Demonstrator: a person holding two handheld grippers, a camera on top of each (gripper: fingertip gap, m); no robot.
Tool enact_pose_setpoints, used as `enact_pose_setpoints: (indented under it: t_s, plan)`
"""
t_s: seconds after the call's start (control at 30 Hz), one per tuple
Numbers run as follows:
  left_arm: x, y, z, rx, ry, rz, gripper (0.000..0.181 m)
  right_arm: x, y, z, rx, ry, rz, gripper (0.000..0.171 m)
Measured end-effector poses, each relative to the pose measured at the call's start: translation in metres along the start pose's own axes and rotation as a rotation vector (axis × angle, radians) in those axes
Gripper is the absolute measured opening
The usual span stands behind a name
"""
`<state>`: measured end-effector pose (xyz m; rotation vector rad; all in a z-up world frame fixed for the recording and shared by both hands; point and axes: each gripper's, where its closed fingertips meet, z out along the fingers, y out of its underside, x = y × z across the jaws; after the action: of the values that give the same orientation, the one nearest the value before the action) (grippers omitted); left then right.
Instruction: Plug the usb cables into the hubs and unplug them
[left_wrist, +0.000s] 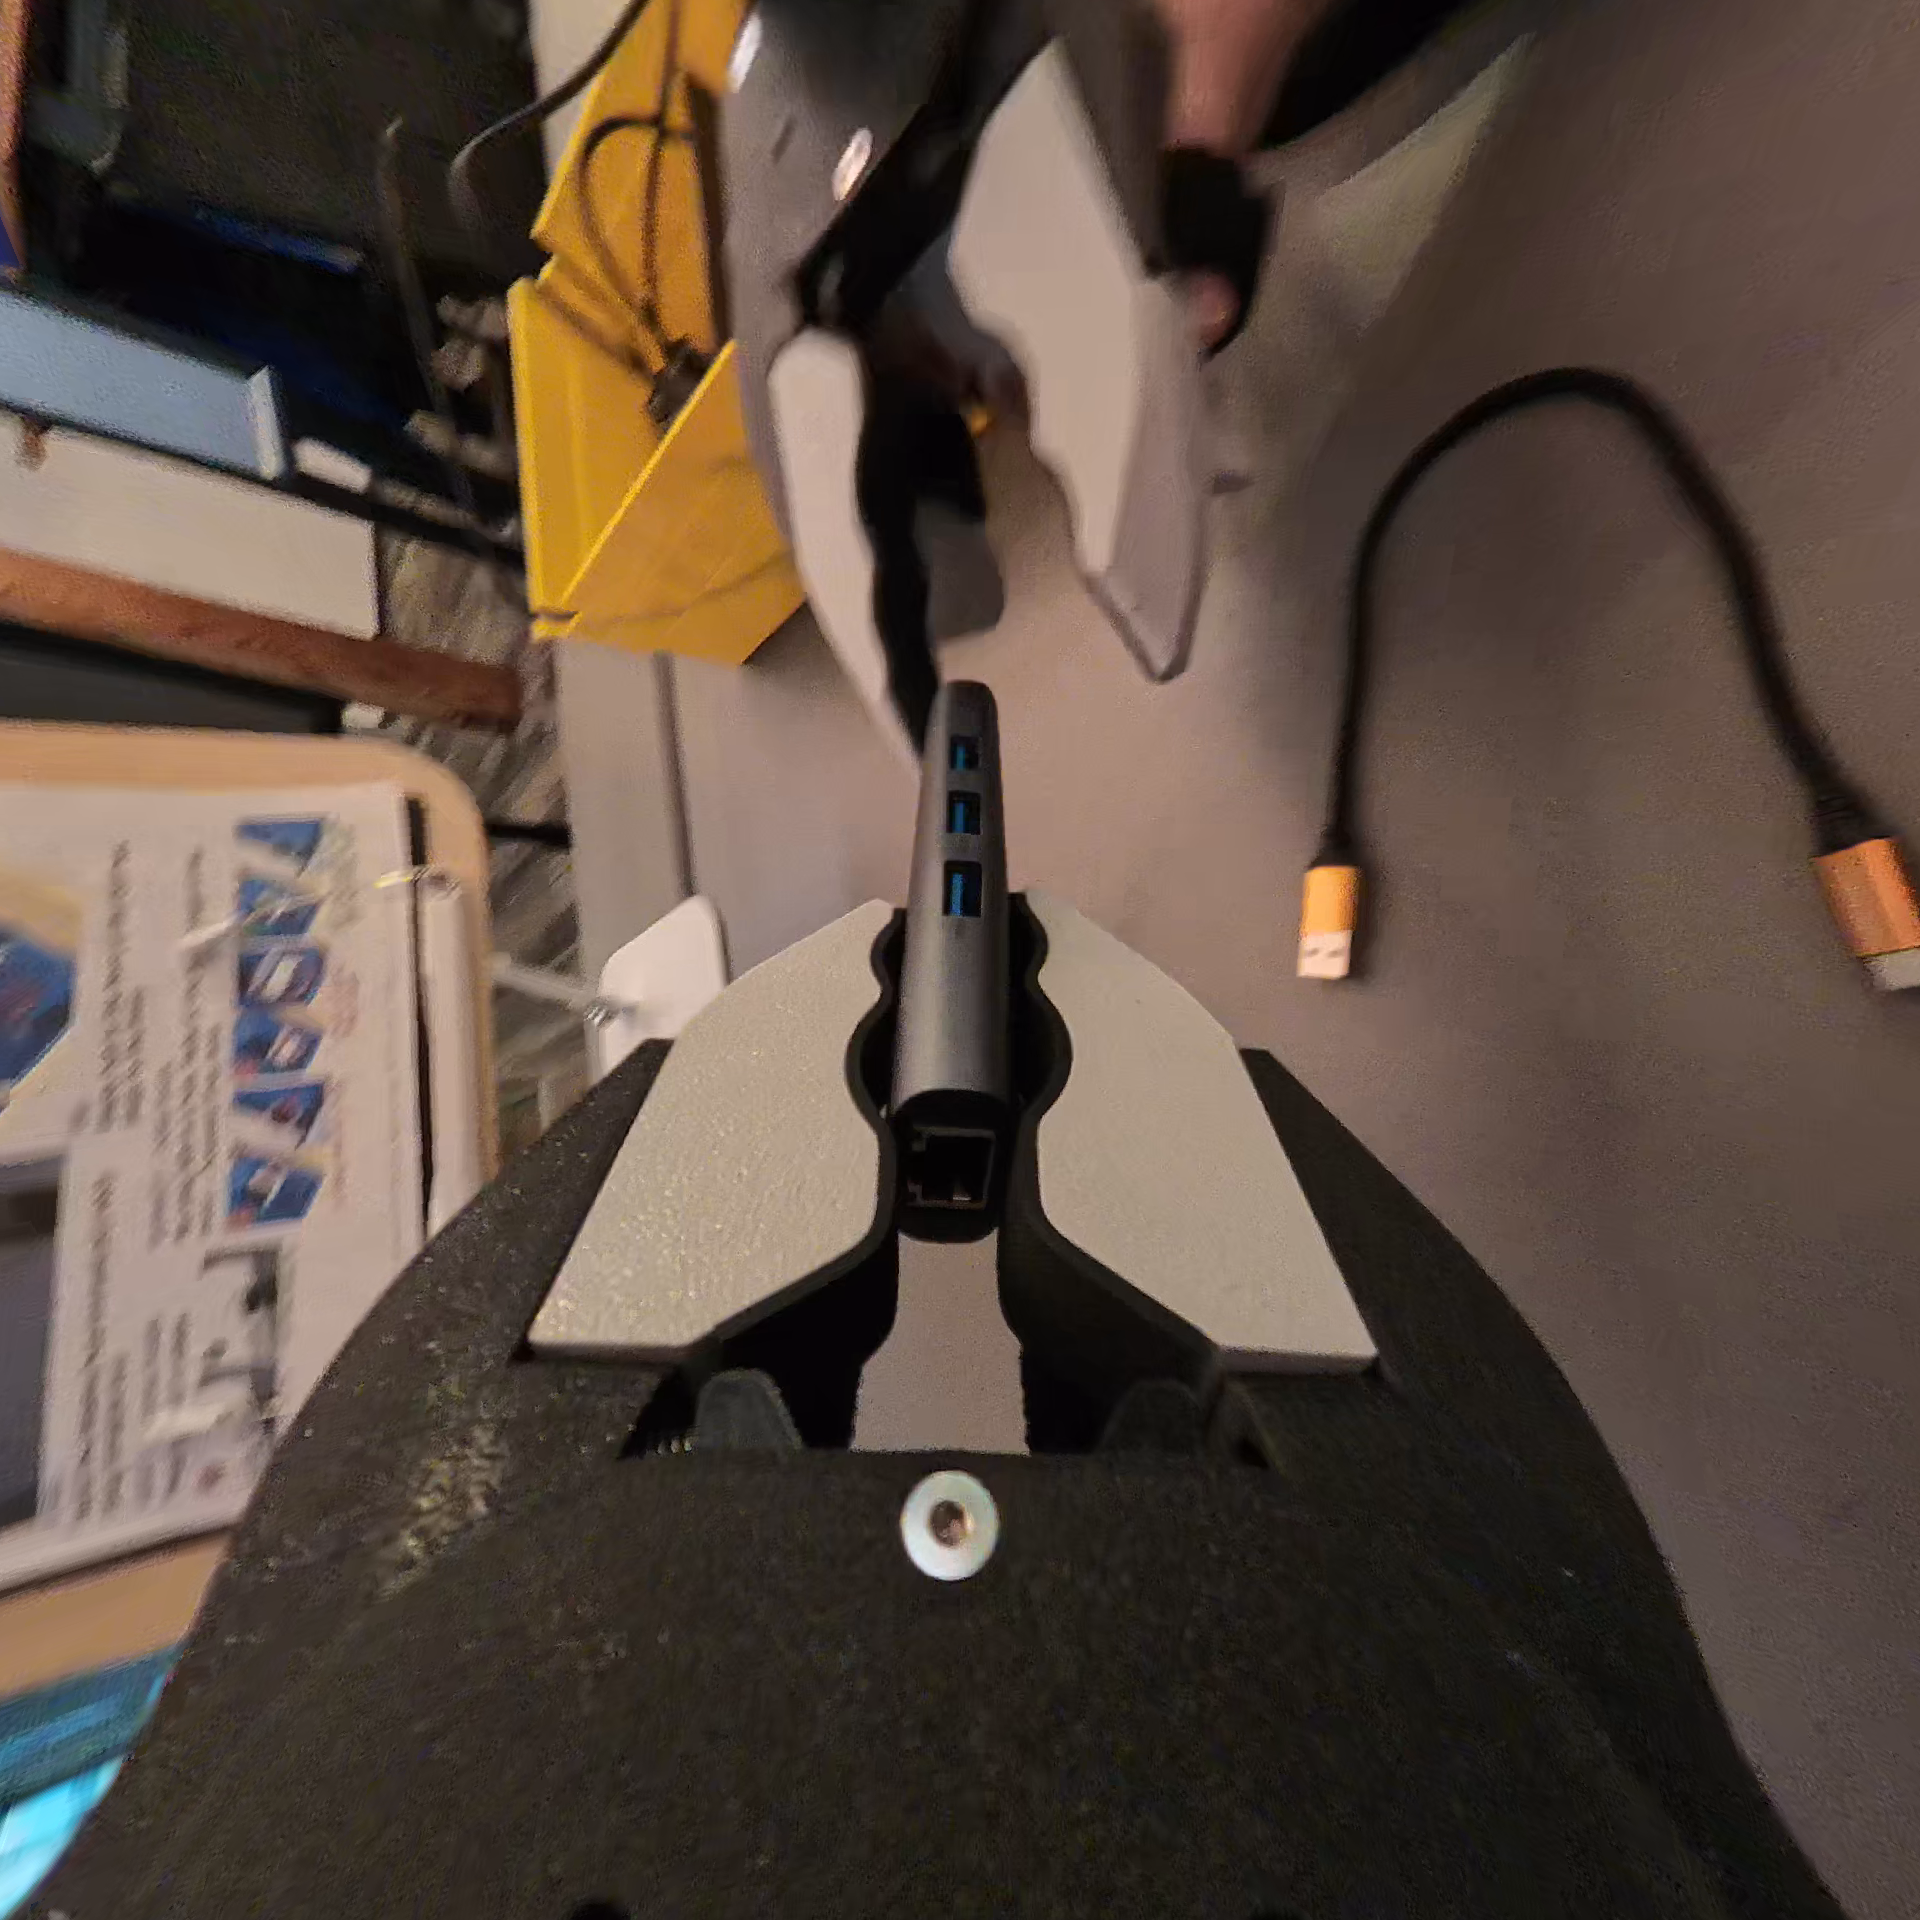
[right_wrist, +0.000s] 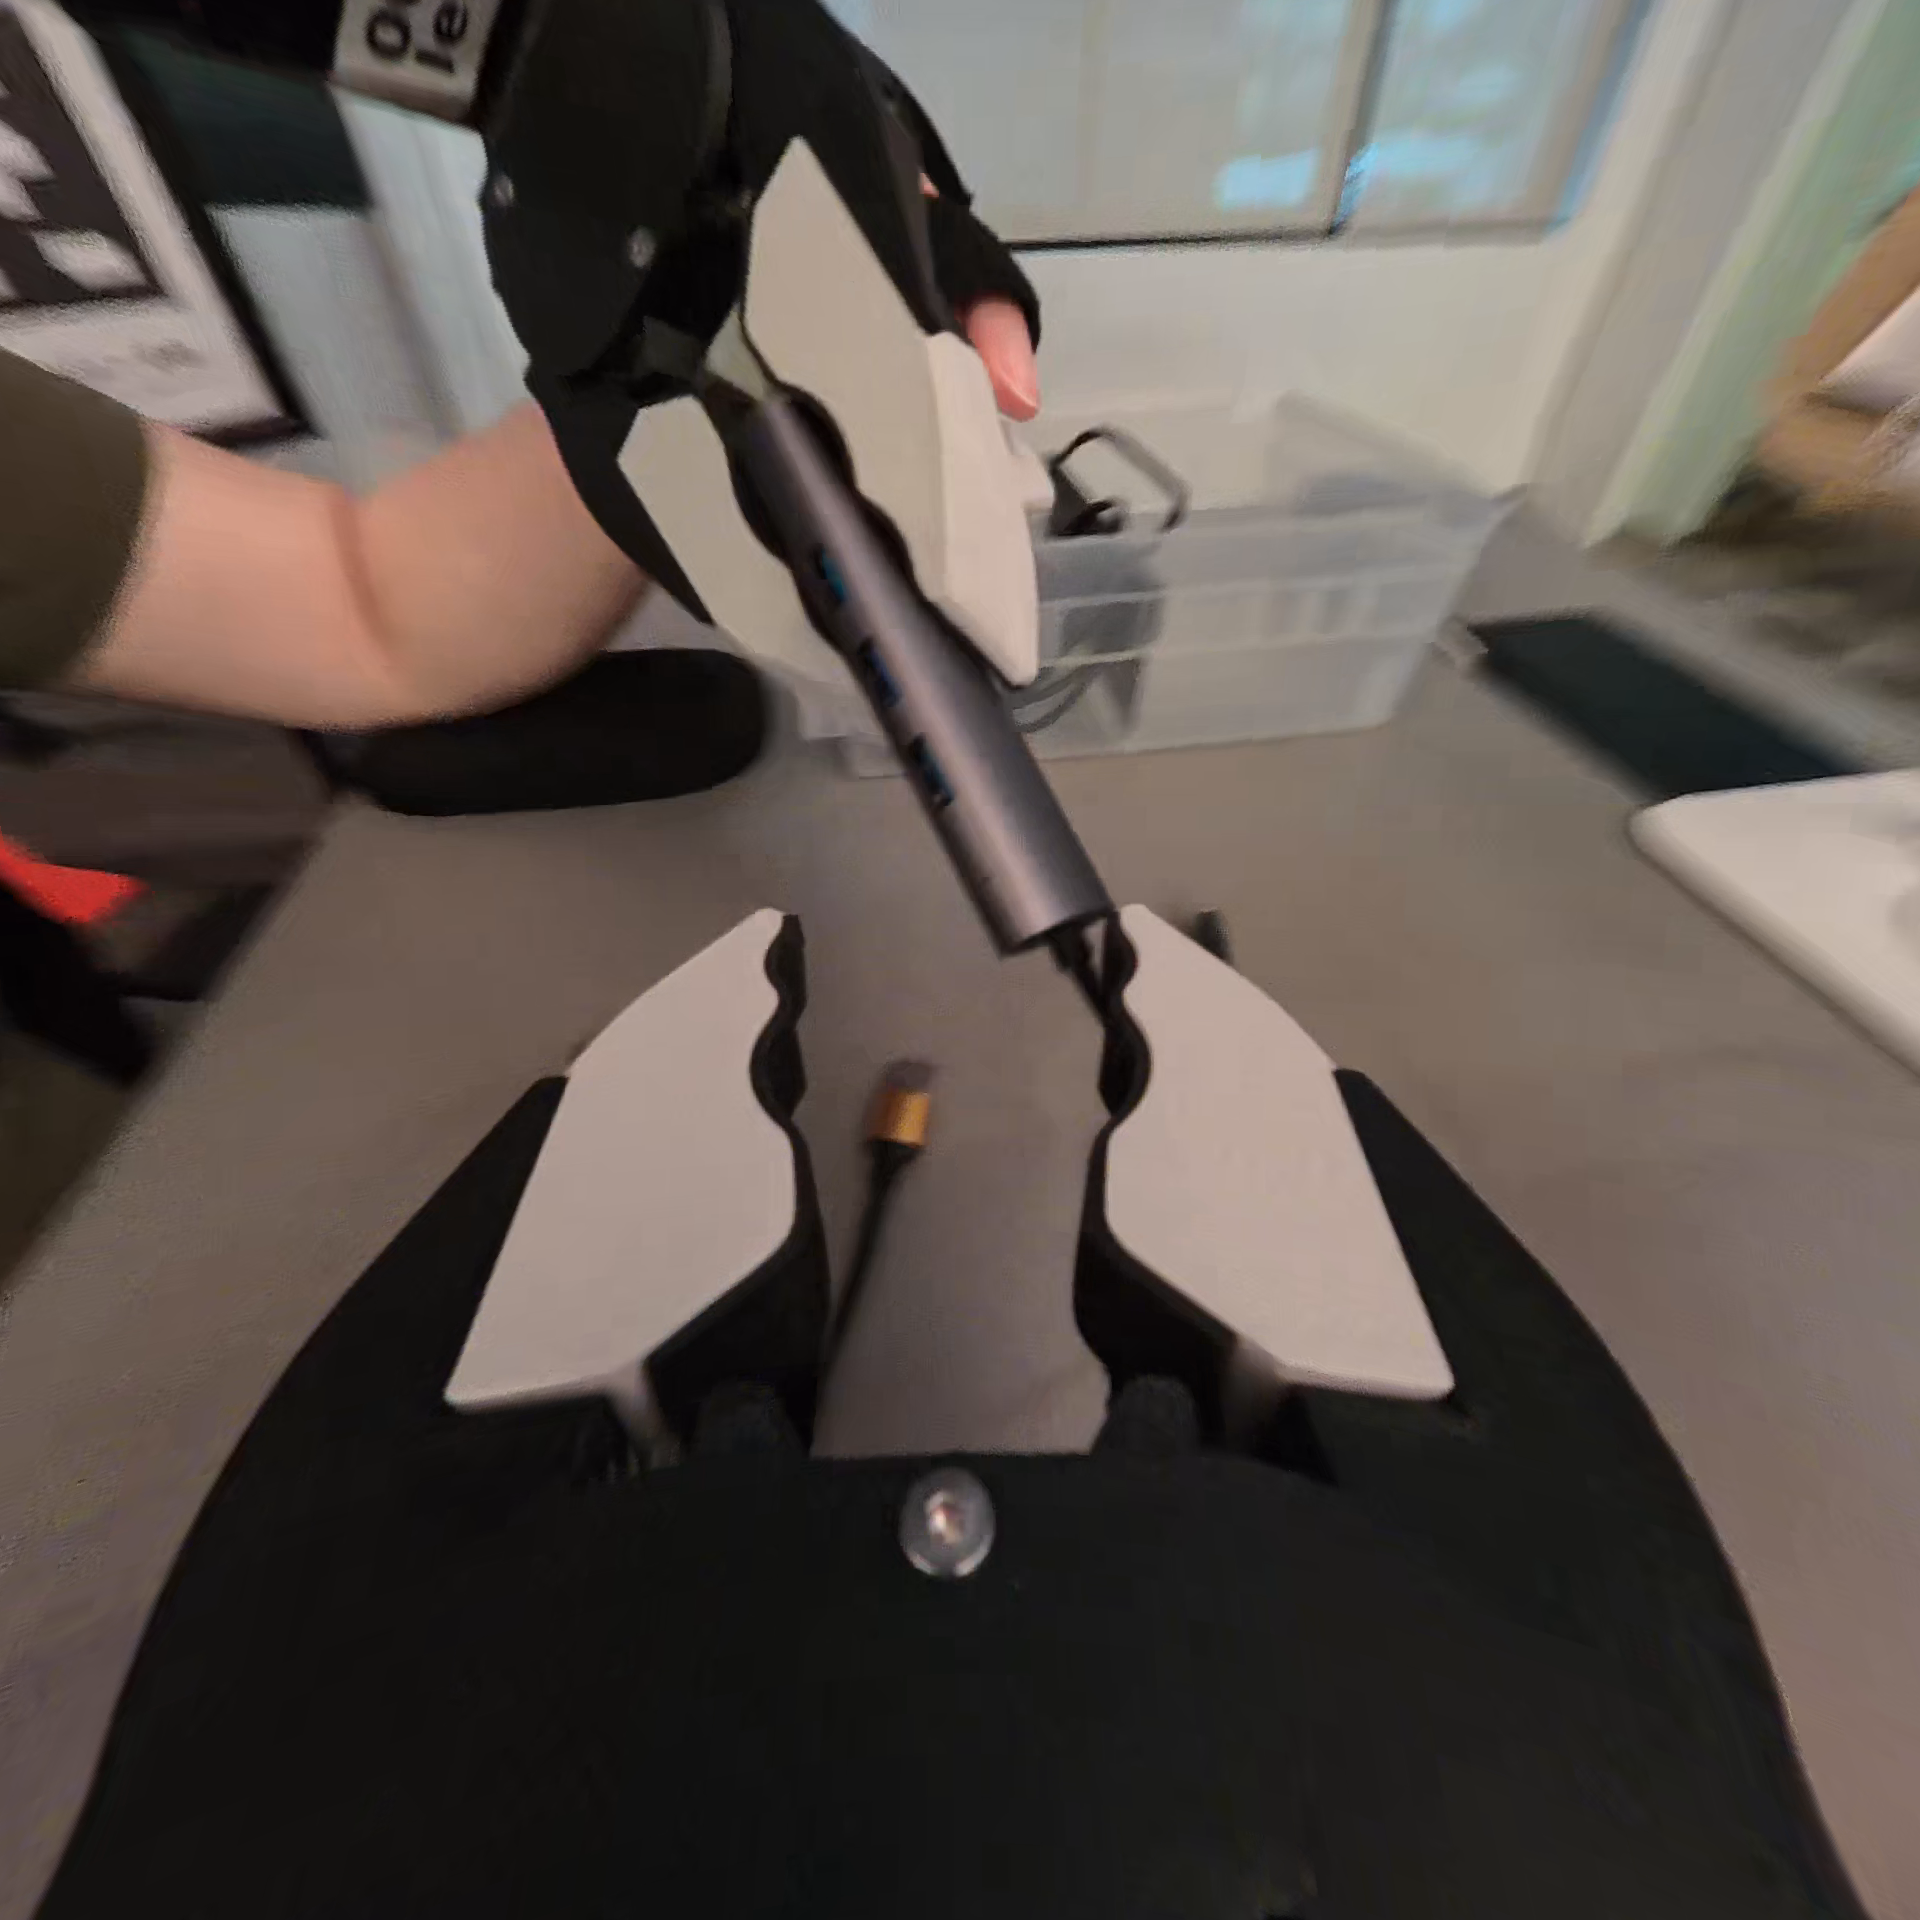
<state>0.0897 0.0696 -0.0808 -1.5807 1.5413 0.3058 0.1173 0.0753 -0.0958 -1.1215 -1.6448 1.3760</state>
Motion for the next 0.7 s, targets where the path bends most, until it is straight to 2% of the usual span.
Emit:
enact_pose_setpoints:
  t_s: [0.1,0.13,0.17,0.2,0.3,0.43,0.6,0.7]
  plan:
    - [-0.022,0.021,-0.010,-0.052,-0.095,-0.045,0.017,0.007,-0.026,-0.009,0.086,0.214,-0.232,0.054]
    - [-0.028,0.027,-0.013,-0.066,-0.121,-0.059,0.017,0.002,-0.032,-0.011,0.106,0.230,-0.281,0.049]
    - [-0.034,0.033,-0.015,-0.084,-0.144,-0.070,0.017,-0.006,-0.033,-0.009,0.100,0.207,-0.306,0.037]
    - [-0.038,0.039,-0.018,-0.102,-0.162,-0.078,0.017,-0.013,-0.027,-0.005,0.060,0.159,-0.297,0.026]
    - [-0.045,0.046,-0.024,-0.120,-0.192,-0.093,0.017,-0.017,0.012,0.011,-0.160,0.042,-0.128,0.026]
    - [-0.052,0.047,-0.030,-0.121,-0.223,-0.108,0.017,-0.018,0.070,0.023,-0.443,-0.016,0.027,0.027]
    - [-0.054,0.043,-0.034,-0.115,-0.243,-0.101,0.017,-0.019,0.092,0.030,-0.587,0.050,-0.049,0.023]
    - [-0.054,0.043,-0.033,-0.115,-0.240,-0.101,0.017,-0.019,0.098,0.033,-0.621,0.070,-0.019,0.023]
